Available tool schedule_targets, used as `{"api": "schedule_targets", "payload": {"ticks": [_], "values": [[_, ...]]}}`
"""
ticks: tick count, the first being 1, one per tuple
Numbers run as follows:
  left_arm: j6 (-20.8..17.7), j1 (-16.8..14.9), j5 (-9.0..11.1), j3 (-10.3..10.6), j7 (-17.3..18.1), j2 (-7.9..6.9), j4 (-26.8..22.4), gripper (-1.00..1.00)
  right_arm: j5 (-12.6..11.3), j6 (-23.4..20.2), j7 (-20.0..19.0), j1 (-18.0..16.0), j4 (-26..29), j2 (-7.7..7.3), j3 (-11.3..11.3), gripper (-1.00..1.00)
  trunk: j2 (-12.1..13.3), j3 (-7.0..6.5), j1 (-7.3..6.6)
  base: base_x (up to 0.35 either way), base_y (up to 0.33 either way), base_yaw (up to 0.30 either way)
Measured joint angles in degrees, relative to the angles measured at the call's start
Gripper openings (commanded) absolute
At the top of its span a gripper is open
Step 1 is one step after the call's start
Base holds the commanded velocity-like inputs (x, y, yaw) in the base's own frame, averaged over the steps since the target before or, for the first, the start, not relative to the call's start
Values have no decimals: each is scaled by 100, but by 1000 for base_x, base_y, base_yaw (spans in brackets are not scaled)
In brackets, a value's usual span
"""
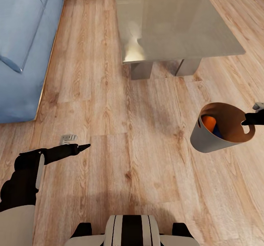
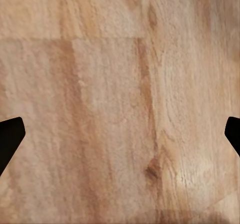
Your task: Put the three can of soda from the living room inside the tash can in the kitchen.
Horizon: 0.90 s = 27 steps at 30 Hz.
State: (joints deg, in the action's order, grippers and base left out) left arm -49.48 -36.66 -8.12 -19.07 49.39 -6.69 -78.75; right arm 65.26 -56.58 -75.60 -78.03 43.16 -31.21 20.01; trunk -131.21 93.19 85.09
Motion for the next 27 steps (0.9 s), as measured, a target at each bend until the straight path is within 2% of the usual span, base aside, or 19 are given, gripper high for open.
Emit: {"api": "schedule_targets", "payload": {"ticks": [18, 21, 27], "values": [[0, 0, -16, 0, -5, 2, 2, 100, 6, 0, -1, 50, 12, -14, 5, -100, -720, 323, 396, 0, 0, 0], [0, -2, -9, 0, -3, 1, 1, 100, -1, 0, -3, 69, 16, -16, 3, -100, -722, 323, 395, 0, 0, 0], [1, -1, -11, 0, -6, 2, 1, 100, -2, -5, -3, 99, 17, -3, 2, -100, -961, 431, 527, 0, 0, 0]]}}
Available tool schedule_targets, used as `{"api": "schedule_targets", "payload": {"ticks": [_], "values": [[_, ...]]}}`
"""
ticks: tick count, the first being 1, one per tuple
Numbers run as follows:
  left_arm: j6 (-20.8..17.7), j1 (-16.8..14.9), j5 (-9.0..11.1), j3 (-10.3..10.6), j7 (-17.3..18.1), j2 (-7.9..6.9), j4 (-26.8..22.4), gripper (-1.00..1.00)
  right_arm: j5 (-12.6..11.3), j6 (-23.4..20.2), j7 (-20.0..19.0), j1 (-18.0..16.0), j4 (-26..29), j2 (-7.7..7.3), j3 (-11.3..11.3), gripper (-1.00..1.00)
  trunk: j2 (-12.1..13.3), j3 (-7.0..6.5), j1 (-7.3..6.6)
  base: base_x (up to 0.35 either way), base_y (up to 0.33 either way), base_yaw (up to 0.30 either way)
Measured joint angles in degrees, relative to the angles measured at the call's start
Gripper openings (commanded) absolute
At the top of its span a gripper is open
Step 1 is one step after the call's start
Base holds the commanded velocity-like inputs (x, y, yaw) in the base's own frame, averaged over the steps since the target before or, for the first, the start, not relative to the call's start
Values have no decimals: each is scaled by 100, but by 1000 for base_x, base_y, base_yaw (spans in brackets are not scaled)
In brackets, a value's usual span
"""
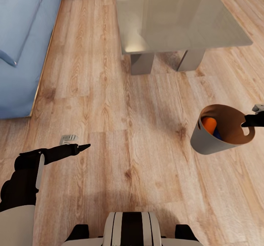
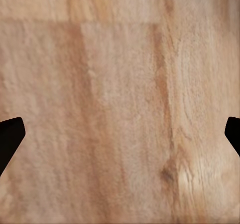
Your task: Put the three can of soda from the living room inside the tash can in the kitchen.
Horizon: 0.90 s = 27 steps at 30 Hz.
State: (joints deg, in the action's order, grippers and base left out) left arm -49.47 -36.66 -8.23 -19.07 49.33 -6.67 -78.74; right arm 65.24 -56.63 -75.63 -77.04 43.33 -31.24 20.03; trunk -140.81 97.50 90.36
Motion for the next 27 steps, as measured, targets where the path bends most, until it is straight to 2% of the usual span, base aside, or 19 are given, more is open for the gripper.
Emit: {"api": "schedule_targets", "payload": {"ticks": [2, 11, 15, 18, 22, 27], "values": [[0, 0, 2, 0, 3, 0, 0, 100, 2, -5, 1, 49, -2, 2, 0, -100, -80, 36, 44, 0, 0, 0], [-1, 1, 5, 0, 2, 0, 0, 100, -6, -5, 3, 114, -7, 3, -1, -100, -82, 36, 44, 0, 0, 0], [0, 0, 0, 0, 1, 0, 0, 100, -1, -3, 2, 150, -8, 4, 2, -100, -241, 108, 132, 0, 0, 0], [0, 0, 3, 0, 5, 0, 0, 100, -3, -5, -4, 175, -8, 4, 13, -100, -246, 174, 140, 0, 0, 0], [-1, 1, 5, 0, 4, 0, -1, 100, -11, -2, -7, 180, -8, 4, 23, -100, -246, 174, 139, 0, 0, 0], [-1, 1, 6, 0, 4, 0, -1, 100, 0, 14, -4, 182, -8, 3, 22, -100, -252, 263, 150, 0, 0, 0]]}}
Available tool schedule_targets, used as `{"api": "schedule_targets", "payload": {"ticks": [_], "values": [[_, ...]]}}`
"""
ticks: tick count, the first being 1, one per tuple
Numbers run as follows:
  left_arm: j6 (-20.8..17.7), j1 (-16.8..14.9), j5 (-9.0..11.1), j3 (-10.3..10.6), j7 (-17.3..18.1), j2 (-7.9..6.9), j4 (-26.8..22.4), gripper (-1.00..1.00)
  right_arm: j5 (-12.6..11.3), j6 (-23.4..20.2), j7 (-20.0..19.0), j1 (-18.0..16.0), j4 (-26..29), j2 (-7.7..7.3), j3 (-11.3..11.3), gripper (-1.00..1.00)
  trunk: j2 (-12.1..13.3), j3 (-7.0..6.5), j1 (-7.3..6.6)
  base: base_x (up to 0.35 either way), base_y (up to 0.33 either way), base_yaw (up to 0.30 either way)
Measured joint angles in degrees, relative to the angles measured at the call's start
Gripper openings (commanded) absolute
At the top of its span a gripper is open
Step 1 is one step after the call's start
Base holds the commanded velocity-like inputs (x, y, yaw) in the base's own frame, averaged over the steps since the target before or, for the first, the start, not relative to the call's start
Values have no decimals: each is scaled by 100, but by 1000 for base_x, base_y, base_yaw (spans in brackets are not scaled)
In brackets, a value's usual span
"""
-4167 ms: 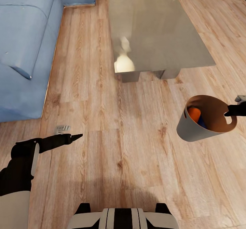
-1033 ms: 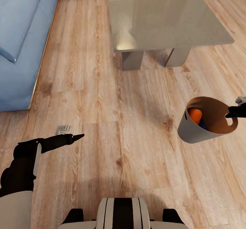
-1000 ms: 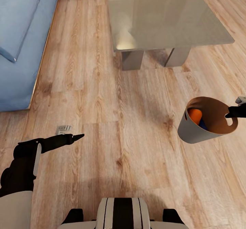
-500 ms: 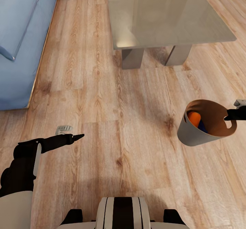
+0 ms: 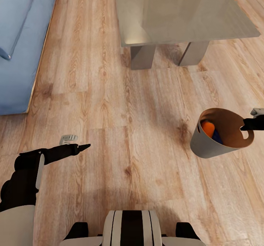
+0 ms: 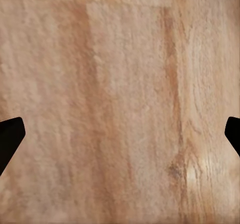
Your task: Put the three can of soda from the living room inside the tash can in the kitchen.
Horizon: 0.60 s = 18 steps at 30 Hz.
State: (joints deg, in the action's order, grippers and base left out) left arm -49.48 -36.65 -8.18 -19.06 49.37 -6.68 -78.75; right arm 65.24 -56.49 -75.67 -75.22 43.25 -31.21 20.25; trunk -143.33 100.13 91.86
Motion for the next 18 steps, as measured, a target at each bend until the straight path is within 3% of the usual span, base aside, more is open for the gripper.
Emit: {"api": "schedule_targets", "payload": {"ticks": [7, 13, 18], "values": [[8, 0, 0, -1, 5, 0, -6, 100, -7, -9, -2, 0, 0, -9, 3, -100, 0, 0, 0, 0, 0, 0], [2, 0, -2, 6, -2, 0, -2, 100, -4, 16, -2, 1, 0, -11, 4, -100, -8, 132, 16, 0, 0, 0], [5, 2, 0, 6, 5, 0, -7, 100, -11, 22, -3, 0, 0, -16, 10, -100, -8, 133, 15, 0, 0, 0]]}}
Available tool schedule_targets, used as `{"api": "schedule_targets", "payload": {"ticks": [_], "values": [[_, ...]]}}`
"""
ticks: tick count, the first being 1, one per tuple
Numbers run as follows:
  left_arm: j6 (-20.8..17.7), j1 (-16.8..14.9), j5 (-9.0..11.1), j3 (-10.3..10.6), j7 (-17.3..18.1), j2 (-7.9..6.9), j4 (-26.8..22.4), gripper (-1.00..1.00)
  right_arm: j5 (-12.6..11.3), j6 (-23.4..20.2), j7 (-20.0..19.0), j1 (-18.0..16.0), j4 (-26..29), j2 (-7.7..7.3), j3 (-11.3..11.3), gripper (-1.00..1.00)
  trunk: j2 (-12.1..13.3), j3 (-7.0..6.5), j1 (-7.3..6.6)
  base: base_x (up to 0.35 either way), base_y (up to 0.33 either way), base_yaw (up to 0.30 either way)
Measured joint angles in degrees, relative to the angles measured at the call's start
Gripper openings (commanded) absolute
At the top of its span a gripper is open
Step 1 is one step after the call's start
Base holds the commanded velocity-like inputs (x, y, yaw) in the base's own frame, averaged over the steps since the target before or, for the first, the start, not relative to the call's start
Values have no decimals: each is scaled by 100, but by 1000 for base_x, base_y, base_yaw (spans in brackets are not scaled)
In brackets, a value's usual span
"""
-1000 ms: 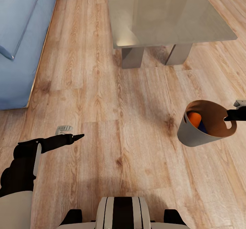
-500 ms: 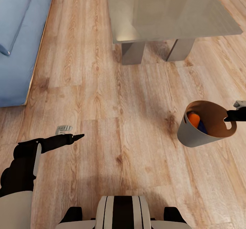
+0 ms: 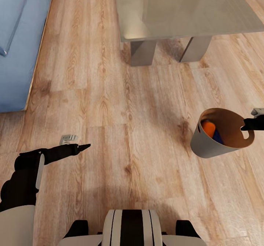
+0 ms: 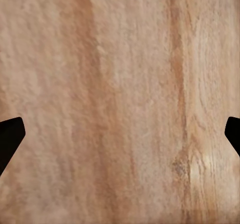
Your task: Put the three can of soda from the living room inside the tash can in the kitchen.
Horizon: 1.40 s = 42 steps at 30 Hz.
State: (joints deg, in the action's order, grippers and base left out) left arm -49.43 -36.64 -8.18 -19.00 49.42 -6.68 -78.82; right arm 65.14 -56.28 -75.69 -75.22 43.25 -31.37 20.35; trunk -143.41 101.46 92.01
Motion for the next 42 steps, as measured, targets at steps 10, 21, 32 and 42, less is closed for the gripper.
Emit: {"api": "schedule_targets", "payload": {"ticks": [10, 21, 32, 42], "values": [[-5, 76, 0, -3, -8, -2, -27, 100, -187, -134, -27, 9, -6, -110, -17, -100, -9, 131, 13, 0, 0, 0], [1, 89, 2, -5, -4, -2, -39, 100, -153, -113, -225, 4, 51, -193, -1, -100, -13, 198, 20, 0, 0, 0], [3, 87, 1, -2, 1, 0, -37, 100, -36, -39, -29, 7, 28, -7, 4, 100, -12, 199, 23, 0, 0, 0], [3, 93, 1, 1, -3, 0, -37, 100, -36, -41, -25, 8, 34, -18, 11, 100, -12, 199, 23, 0, 0, 0]]}}
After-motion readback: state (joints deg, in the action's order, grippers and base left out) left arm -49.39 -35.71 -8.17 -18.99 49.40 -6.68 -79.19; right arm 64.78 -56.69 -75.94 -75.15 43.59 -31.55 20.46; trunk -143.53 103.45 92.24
